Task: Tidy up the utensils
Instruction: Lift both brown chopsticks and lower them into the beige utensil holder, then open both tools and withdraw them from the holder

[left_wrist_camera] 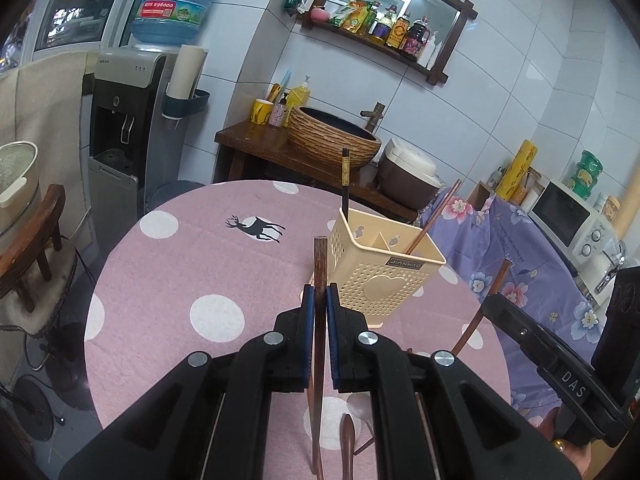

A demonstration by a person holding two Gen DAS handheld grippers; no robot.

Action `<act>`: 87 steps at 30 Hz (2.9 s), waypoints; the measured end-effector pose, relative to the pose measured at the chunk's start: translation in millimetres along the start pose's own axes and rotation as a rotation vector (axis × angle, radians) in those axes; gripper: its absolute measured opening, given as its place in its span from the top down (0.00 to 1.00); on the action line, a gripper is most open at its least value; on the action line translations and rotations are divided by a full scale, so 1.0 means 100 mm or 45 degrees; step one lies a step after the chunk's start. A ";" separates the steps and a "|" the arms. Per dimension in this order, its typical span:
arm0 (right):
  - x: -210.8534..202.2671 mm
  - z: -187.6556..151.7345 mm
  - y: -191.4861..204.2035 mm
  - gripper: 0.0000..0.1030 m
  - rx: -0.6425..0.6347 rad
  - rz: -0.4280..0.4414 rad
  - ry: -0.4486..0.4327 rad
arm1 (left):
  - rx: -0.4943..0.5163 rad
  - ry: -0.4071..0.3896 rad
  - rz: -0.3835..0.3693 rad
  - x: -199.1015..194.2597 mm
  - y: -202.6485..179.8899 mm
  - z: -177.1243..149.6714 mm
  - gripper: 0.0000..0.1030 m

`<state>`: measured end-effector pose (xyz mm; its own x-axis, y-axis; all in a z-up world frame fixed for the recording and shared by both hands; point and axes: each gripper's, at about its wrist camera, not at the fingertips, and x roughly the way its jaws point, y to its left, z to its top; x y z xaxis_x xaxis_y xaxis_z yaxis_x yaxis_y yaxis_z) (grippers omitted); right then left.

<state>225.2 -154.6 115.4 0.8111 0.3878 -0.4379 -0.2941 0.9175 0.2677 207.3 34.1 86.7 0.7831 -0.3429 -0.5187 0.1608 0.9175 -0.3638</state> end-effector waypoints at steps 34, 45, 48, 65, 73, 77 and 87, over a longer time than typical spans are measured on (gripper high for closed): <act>-0.48 1.61 -0.04 0.92 -0.080 -0.084 -0.253 | 0.098 -0.271 -0.079 -0.37 -0.65 1.40 0.93; 0.02 1.56 -0.67 0.92 0.047 -0.269 -0.286 | 0.037 -0.317 0.072 0.40 -0.62 1.30 0.93; 0.21 1.30 -0.81 0.92 0.095 -0.264 -0.223 | 0.010 -0.256 0.078 0.60 -0.50 1.06 0.93; 0.47 0.69 -0.97 0.81 0.162 -0.286 -0.140 | -0.035 -0.152 0.049 0.79 -0.33 0.64 0.61; 0.19 0.44 -0.72 0.43 0.037 -0.336 -0.184 | 0.041 -0.148 0.037 0.50 -0.30 0.30 0.30; 0.08 0.14 -0.65 0.39 -0.003 -0.358 -0.112 | 0.110 -0.044 0.079 0.45 -0.19 0.01 0.24; 0.16 -0.72 -0.90 0.37 0.116 -0.444 0.173 | 0.114 0.132 0.196 0.49 0.20 -0.65 0.25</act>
<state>228.5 -224.4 22.4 0.7785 0.0673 -0.6240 0.0389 0.9871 0.1550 210.1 22.4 3.6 0.7372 -0.2119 -0.6416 0.1006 0.9734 -0.2059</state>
